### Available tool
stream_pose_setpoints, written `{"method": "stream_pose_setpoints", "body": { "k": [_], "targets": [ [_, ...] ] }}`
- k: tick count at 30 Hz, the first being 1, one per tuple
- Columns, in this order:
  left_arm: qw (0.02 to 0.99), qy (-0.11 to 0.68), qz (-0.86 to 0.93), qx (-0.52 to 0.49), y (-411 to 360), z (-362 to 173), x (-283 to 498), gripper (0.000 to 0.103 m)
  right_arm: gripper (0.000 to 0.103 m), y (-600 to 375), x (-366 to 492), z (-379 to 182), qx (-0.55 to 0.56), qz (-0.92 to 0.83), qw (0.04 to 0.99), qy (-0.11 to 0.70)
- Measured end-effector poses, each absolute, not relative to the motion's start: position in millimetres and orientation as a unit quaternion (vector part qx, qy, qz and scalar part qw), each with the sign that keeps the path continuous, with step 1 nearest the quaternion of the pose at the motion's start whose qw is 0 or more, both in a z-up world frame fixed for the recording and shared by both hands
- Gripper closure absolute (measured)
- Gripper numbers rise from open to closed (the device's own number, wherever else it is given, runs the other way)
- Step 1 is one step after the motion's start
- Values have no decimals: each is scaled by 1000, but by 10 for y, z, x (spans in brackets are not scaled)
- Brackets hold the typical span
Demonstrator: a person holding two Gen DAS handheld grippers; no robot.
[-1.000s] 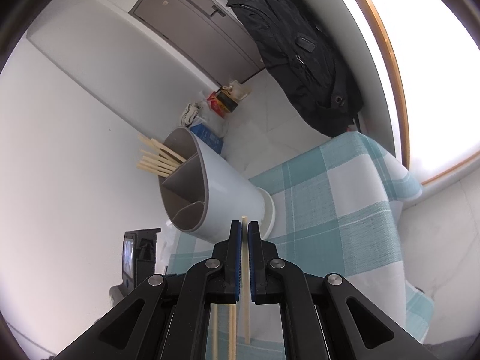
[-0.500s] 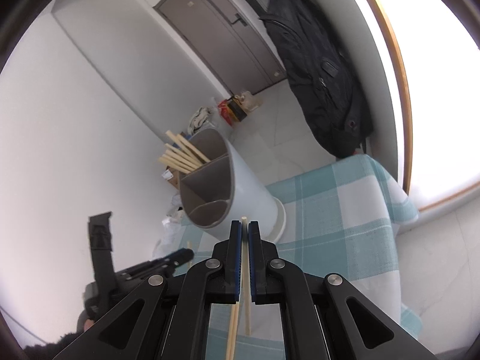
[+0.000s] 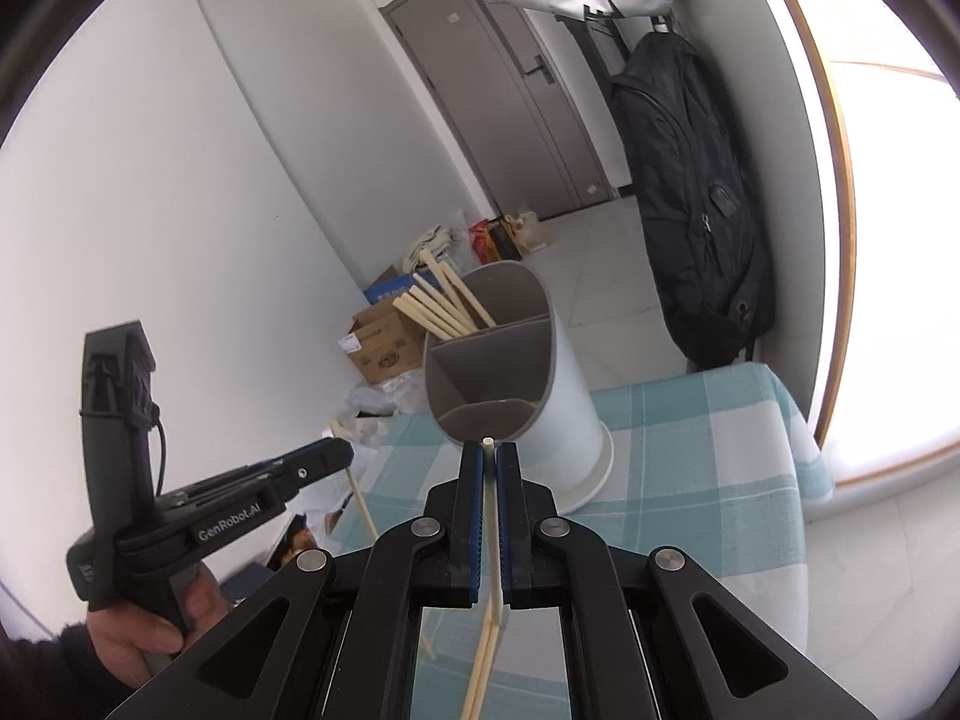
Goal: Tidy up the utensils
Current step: 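Carry the left gripper's chopstick over the holder while the right gripper carries its chopstick there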
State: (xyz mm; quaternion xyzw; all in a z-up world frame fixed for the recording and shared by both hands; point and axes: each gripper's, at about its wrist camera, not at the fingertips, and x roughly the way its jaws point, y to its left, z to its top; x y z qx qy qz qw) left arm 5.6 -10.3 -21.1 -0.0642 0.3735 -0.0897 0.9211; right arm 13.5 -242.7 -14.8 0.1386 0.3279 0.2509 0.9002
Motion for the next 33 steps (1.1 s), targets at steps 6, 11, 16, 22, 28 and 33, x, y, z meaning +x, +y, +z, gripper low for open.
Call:
{"method": "stream_pose_setpoints", "body": {
  "k": [6,11,16,22,28,33],
  "targets": [
    [925,359,-104,-65,-98,-53,10,100,100,-2366,79,-40,133,248,908,310],
    [923,362,-110,-76,-78,50,52,100,100,-2349,86,99,132,250,911,299],
    [926,351,-113,-80,-79,246,103,100,100,-2378,141,310,137,251,913,292],
    [930,334,-122,-92,-89,546,262,100,100,-2433,325,629,142,252,913,289],
    [936,314,-127,-90,-107,790,499,100,100,-2436,591,957,142,256,914,280],
    [938,305,-130,-104,-86,963,707,100,100,-2396,842,1162,137,255,917,276]
  ]
}}
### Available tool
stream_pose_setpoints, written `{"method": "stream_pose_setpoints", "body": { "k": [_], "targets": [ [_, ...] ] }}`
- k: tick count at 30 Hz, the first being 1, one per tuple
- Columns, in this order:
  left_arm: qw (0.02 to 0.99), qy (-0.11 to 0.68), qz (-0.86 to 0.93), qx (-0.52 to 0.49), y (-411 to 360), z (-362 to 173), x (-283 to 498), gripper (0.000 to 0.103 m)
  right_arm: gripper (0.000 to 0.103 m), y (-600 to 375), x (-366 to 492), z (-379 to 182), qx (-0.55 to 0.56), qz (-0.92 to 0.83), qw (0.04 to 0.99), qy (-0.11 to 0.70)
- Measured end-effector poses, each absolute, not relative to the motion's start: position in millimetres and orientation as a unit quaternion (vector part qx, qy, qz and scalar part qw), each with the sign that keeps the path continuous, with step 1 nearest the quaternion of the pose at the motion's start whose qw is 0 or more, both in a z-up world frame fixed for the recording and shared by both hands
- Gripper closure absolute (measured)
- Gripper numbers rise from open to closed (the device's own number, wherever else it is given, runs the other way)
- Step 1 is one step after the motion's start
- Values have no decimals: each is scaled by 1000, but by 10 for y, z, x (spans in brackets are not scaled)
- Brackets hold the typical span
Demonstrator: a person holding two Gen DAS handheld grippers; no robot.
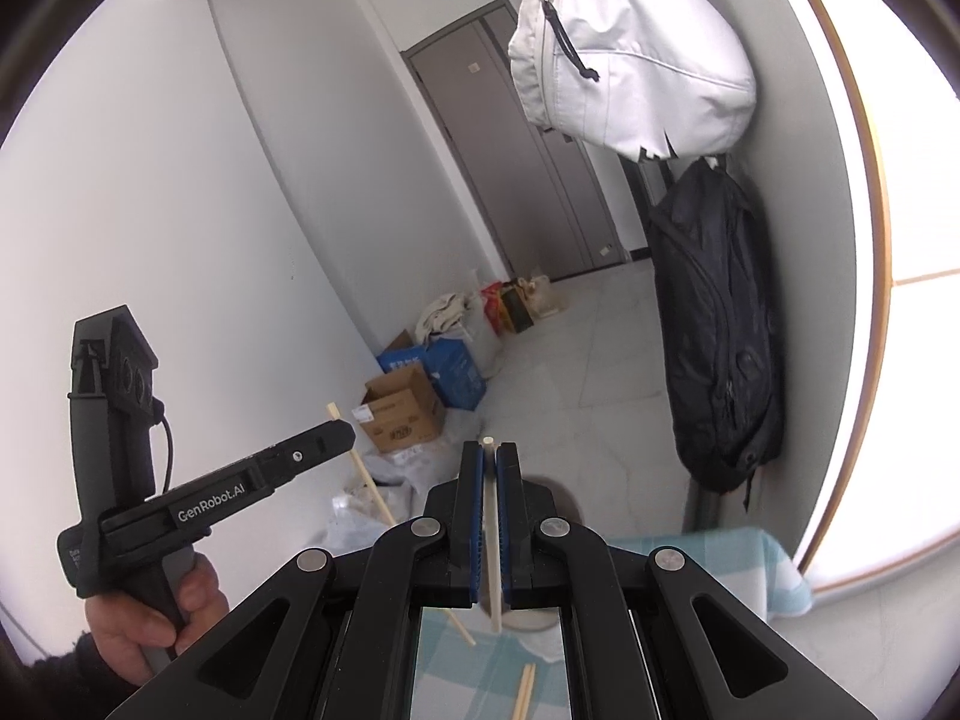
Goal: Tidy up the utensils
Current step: 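Carry the left gripper's chopstick over the holder while the right gripper carries its chopstick there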
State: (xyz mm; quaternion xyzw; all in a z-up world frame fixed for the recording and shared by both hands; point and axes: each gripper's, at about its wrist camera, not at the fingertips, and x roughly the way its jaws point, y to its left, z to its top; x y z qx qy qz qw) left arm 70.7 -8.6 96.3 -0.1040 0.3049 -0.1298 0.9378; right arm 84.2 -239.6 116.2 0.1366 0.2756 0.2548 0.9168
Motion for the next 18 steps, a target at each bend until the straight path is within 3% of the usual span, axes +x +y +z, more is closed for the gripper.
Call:
{"method": "stream_pose_setpoints", "body": {
  "k": [8,18],
  "targets": [
    [944,278,-127,-124,-27,1171,1073,100,100,-2319,1279,1401,115,247,922,276],
    [941,284,-117,-142,31,942,1434,100,100,-2165,1719,1353,74,234,925,288]
  ]
}}
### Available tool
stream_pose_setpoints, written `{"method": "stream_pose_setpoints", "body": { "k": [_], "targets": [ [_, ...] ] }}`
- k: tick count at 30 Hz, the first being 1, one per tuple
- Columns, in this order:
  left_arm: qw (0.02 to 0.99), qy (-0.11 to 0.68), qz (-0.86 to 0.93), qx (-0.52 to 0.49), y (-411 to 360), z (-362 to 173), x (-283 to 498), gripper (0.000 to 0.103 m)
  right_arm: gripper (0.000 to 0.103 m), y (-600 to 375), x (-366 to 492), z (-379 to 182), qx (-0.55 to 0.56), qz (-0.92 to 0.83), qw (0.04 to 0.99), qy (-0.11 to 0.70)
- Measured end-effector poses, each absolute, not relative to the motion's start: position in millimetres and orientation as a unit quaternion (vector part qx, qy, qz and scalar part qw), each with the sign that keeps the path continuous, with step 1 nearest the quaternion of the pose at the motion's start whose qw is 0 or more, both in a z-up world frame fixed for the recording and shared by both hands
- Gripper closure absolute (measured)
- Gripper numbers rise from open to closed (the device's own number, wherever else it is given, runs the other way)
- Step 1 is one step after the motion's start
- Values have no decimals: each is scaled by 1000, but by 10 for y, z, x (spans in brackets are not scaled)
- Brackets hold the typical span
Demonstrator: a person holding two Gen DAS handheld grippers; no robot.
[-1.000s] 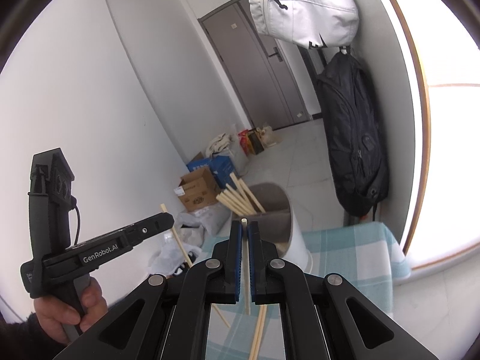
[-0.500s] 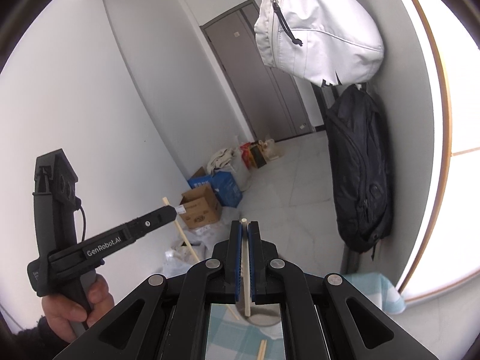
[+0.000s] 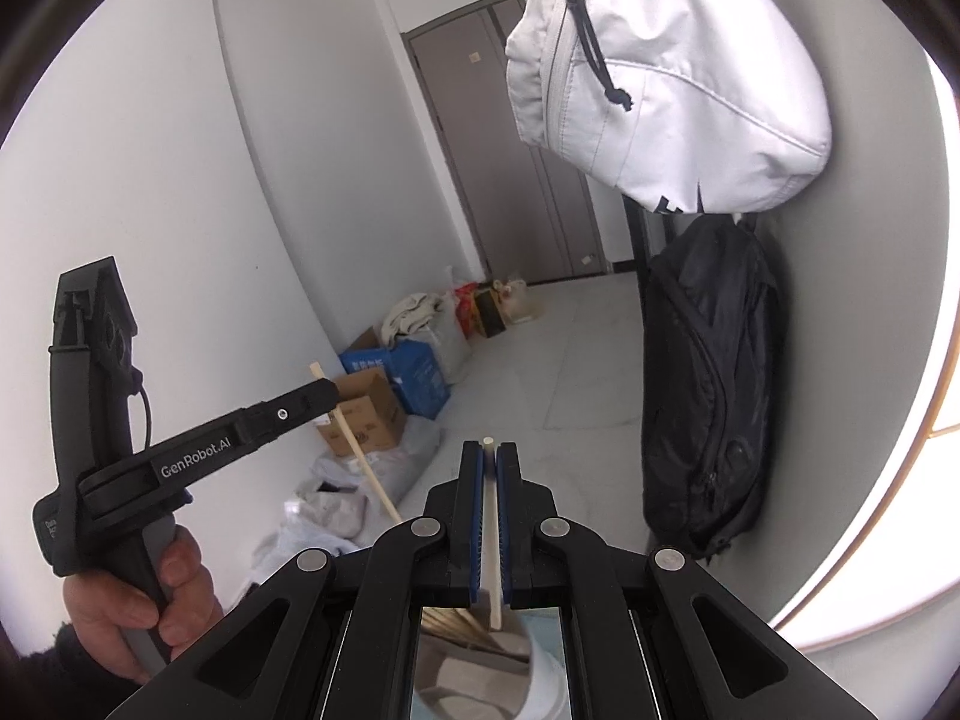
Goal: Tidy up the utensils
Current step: 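Carry the left gripper's chopstick over the holder while the right gripper carries its chopstick there, then open the left gripper over the holder while the right gripper releases its chopstick inside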
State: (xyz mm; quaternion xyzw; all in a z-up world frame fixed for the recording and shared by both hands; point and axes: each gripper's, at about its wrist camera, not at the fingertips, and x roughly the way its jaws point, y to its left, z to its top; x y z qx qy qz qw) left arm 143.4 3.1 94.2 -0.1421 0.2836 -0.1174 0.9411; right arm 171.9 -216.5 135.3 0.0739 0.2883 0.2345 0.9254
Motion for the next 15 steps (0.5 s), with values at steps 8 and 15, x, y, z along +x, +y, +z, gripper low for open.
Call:
{"method": "stream_pose_setpoints", "body": {
  "k": [8,15],
  "targets": [
    [929,304,-124,-169,88,568,1466,100,100,-1980,1831,1194,35,244,919,309],
    [927,302,-132,-179,102,486,1440,100,100,-1831,1891,960,12,252,907,338]
  ]
}}
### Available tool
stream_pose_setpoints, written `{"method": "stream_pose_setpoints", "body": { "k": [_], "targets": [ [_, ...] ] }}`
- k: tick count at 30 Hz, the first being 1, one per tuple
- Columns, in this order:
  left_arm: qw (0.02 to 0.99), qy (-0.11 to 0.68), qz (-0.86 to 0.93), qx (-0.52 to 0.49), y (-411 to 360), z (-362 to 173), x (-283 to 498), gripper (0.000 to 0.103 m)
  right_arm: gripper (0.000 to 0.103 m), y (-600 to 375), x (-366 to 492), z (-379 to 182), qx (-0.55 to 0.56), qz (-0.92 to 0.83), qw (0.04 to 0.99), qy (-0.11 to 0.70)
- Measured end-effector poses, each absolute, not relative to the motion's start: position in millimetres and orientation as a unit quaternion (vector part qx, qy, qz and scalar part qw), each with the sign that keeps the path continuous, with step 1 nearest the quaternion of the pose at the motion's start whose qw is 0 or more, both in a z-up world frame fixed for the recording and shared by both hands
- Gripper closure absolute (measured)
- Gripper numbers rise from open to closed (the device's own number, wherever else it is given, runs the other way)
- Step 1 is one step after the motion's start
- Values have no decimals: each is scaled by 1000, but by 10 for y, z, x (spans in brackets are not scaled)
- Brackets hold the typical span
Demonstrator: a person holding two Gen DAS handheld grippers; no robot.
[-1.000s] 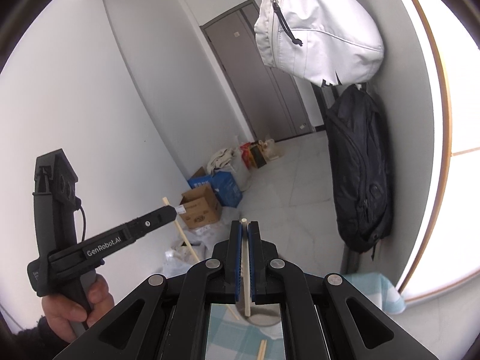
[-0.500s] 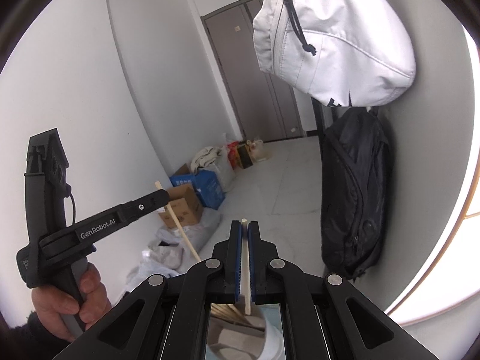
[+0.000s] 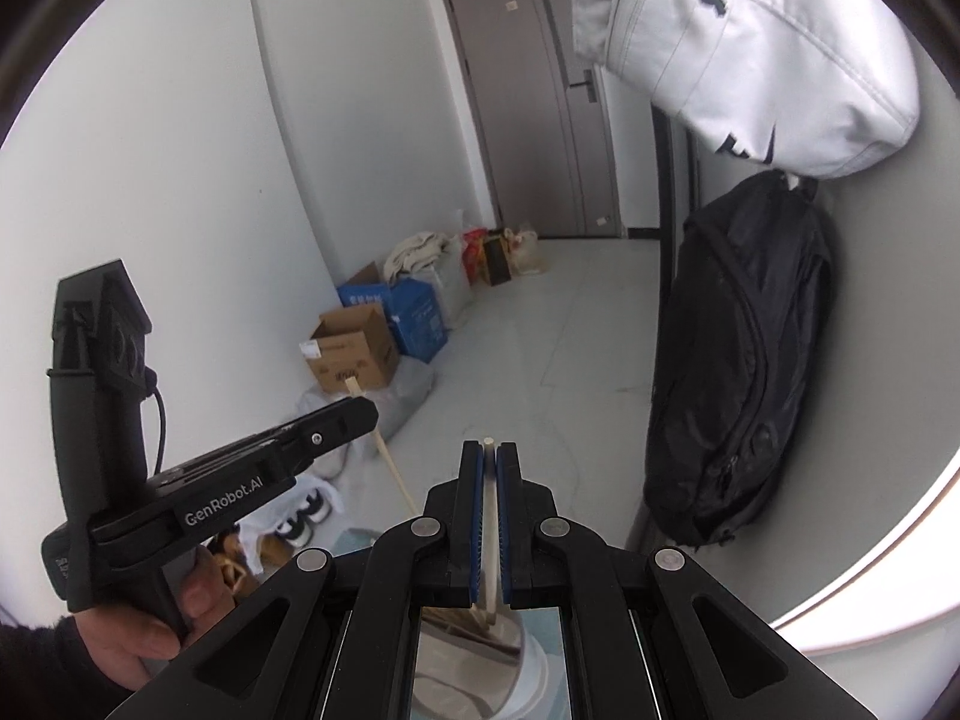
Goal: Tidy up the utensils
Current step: 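Open the left gripper over the holder while the right gripper releases its chopstick inside, then move both open grippers back down toward the last two chopsticks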
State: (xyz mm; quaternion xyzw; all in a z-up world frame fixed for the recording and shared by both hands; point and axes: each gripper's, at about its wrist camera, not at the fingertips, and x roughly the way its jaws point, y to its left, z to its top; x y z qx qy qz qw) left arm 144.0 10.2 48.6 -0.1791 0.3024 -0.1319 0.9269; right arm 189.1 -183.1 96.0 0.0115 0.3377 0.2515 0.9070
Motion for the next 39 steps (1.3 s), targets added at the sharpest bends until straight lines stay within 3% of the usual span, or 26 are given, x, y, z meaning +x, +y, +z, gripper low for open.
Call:
{"method": "stream_pose_setpoints", "body": {
  "k": [16,17,20,22,29,31,36,39],
  "targets": [
    [892,367,-210,-162,165,294,1458,99,93,-1704,2013,563,88,293,863,402],
    [887,377,-208,-165,190,292,1467,96,93,-1731,2023,547,102,293,860,404],
    [881,391,-199,-179,268,296,1458,78,76,-1874,2035,501,152,295,849,412],
    [883,385,-195,-183,307,311,1421,64,73,-1923,1998,517,160,295,849,408],
    [896,370,-166,-179,359,413,1289,59,60,-1959,1777,714,150,286,870,373],
    [896,373,-160,-181,382,420,1275,48,50,-1978,1690,770,142,273,881,359],
    [903,367,-132,-182,471,484,1146,47,47,-2081,1553,851,138,263,887,354],
    [906,363,-124,-182,505,538,1067,42,38,-2098,1440,907,139,259,892,343]
  ]
}}
